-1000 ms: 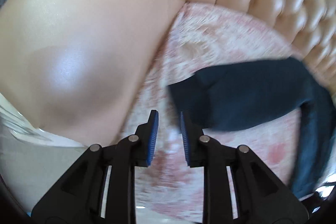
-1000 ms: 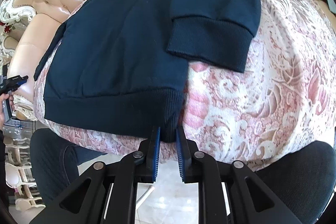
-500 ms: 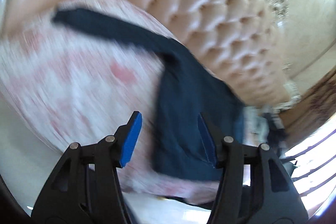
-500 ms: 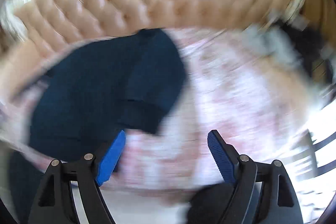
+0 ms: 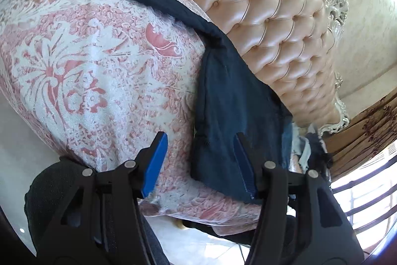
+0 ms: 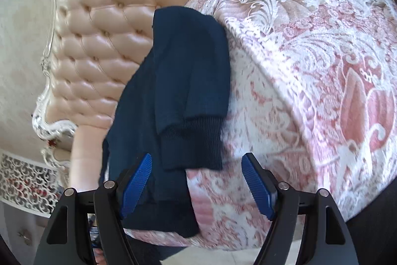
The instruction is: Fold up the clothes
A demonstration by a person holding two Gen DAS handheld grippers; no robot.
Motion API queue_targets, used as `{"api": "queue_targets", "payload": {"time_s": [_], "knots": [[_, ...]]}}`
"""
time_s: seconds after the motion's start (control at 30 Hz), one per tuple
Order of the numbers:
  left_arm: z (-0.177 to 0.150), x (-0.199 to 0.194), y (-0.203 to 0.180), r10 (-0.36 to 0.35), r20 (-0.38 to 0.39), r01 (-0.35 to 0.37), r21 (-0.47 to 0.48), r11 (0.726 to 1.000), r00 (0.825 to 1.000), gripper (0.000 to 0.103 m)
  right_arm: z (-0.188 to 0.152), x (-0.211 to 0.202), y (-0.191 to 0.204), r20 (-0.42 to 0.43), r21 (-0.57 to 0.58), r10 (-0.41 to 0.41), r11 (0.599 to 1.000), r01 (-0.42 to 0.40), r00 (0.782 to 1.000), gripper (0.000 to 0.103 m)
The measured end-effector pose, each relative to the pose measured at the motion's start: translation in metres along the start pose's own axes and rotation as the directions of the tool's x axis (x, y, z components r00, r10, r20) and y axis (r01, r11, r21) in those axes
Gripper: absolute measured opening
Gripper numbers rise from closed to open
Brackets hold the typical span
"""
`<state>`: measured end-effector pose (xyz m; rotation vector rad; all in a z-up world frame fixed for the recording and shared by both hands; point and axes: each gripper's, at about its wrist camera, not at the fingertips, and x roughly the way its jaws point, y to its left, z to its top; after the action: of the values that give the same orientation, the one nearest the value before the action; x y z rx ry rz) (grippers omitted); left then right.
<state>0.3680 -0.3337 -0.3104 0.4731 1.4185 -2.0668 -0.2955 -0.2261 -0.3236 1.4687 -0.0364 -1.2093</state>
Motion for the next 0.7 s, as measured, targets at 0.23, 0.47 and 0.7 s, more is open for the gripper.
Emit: {"api": "queue_targets", "payload": {"time_s": [0.23,0.47,0.7], "knots": [[0.0,0.001,0.003,0.015,-0.001,-0.015,0.002,1.0,1.0,0.058,0.002,0.001,0.002,-0.026,0.002,0.046,0.999,-0.046,0.999,0.075],[0.001,0.0,0.006,0.013,0.0,-0.013,-0.003,1.0,1.0,0.058,0.001,0.01,0.009,-0.056,-0.028,0.055,0.998,-0.057,0.997,0.042],[0.001,0.001,0.007,0.014,-0.004,-0.014,-0.002,1.0,1.0,0.058,0.0,0.018,-0.003,-0.055,0.054,0.069,0.996,-0.066,0.996,0.043]]}}
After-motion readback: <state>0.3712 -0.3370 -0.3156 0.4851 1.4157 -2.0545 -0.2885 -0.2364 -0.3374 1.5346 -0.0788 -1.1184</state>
